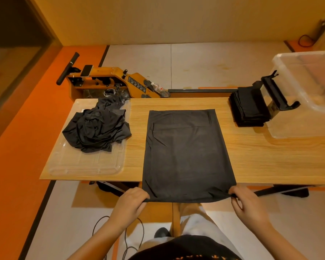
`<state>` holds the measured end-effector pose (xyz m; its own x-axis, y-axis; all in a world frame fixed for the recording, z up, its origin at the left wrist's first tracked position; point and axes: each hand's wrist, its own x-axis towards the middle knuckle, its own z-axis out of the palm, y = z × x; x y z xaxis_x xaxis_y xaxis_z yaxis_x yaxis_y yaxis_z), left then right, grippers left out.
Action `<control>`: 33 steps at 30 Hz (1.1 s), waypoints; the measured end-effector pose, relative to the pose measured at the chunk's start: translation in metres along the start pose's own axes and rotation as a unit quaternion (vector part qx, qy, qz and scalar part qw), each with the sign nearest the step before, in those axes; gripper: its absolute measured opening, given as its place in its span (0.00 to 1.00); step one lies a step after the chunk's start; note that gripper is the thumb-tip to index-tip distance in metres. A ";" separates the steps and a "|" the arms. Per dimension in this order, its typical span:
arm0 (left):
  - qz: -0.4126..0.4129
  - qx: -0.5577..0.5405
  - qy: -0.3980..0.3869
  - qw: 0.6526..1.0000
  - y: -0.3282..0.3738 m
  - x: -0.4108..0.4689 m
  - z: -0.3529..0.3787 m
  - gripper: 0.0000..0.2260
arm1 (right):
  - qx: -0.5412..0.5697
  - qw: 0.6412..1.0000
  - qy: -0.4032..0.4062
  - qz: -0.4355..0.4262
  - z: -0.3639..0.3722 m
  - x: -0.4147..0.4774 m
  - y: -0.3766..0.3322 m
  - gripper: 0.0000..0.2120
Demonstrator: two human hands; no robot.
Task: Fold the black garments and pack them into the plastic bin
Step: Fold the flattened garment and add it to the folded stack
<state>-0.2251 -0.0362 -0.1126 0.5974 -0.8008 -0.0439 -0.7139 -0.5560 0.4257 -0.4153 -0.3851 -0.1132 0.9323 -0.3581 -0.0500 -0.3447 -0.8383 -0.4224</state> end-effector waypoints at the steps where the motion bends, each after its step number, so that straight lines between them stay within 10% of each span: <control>1: 0.000 -0.001 0.000 1.000 0.000 -0.002 0.000 0.06 | 0.003 1.000 -0.003 0.003 0.001 -0.002 -0.002 0.13; 13: -0.048 -0.078 -0.012 0.996 0.007 -0.007 -0.003 0.10 | 0.098 0.988 0.049 0.108 -0.002 -0.009 -0.016 0.10; 29: -0.202 -0.269 0.184 0.923 0.005 0.125 -0.092 0.09 | 0.346 0.917 0.184 0.073 -0.078 0.148 -0.054 0.10; 33: -0.349 -0.324 0.105 0.873 -0.033 0.206 -0.088 0.02 | 0.351 0.917 0.070 0.174 -0.064 0.246 -0.043 0.09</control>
<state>-0.0465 -0.1629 -0.0563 0.9069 -0.2207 -0.3590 0.1669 -0.5942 0.7868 -0.1779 -0.4634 -0.0498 0.7388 -0.6447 -0.1962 -0.4178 -0.2099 -0.8839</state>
